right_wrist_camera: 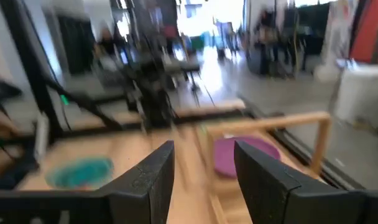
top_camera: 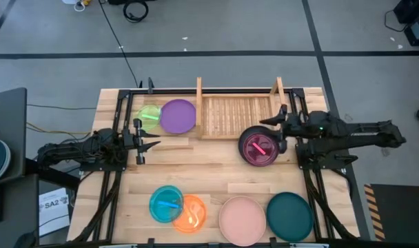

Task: Place and stack plates onto a shelf
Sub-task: Put the small pink plate on the shelf

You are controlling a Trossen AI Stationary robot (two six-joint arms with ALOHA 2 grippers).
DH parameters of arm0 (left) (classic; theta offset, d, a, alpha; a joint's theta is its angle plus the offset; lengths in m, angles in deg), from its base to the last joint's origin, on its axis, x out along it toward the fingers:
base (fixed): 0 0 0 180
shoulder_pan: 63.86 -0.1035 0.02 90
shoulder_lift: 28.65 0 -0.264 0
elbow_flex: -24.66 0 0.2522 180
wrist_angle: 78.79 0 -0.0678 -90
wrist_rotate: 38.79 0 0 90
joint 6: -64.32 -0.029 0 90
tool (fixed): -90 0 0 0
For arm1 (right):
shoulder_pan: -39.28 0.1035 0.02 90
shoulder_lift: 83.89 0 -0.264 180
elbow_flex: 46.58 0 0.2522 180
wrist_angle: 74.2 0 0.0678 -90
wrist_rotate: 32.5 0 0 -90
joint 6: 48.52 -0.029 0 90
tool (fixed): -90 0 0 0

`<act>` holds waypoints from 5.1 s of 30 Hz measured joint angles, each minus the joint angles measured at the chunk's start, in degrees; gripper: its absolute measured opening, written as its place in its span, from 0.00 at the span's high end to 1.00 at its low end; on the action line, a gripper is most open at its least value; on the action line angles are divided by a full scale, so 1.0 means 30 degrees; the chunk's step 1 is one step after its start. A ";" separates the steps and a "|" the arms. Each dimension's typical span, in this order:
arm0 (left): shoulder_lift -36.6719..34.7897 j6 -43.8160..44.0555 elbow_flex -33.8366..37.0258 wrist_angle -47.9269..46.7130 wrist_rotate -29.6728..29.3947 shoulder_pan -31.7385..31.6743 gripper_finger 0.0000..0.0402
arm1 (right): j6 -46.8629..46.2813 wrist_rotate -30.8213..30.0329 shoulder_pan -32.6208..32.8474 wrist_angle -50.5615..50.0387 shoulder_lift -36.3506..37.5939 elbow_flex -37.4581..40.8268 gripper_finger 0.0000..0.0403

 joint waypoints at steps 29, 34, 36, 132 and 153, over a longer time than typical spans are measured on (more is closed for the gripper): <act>0.0000 0.0000 0.0000 -0.0014 0.0000 0.0000 0.74 | 0.4420 0.0899 -0.3965 -1.0821 -1.2713 -0.7942 0.57; 0.0002 0.0005 0.0005 -0.0012 0.0000 -0.0007 0.74 | 0.4610 0.1022 -0.4342 -1.1296 -1.4041 -0.7942 0.57; 0.0000 0.0007 0.0007 -0.0011 0.0000 -0.0004 0.74 | 0.5185 0.1070 -0.4415 -1.1358 -1.4484 -0.7942 0.57; 0.0004 0.0007 0.0007 -0.0022 0.0000 -0.0007 0.74 | 0.6912 0.0981 -0.4918 -1.4594 -1.9490 -0.7944 0.98; 0.0007 0.0007 0.0004 -0.0022 0.0000 -0.0004 0.74 | 0.6912 0.1094 -0.4918 -1.8927 -1.9504 -1.1552 0.98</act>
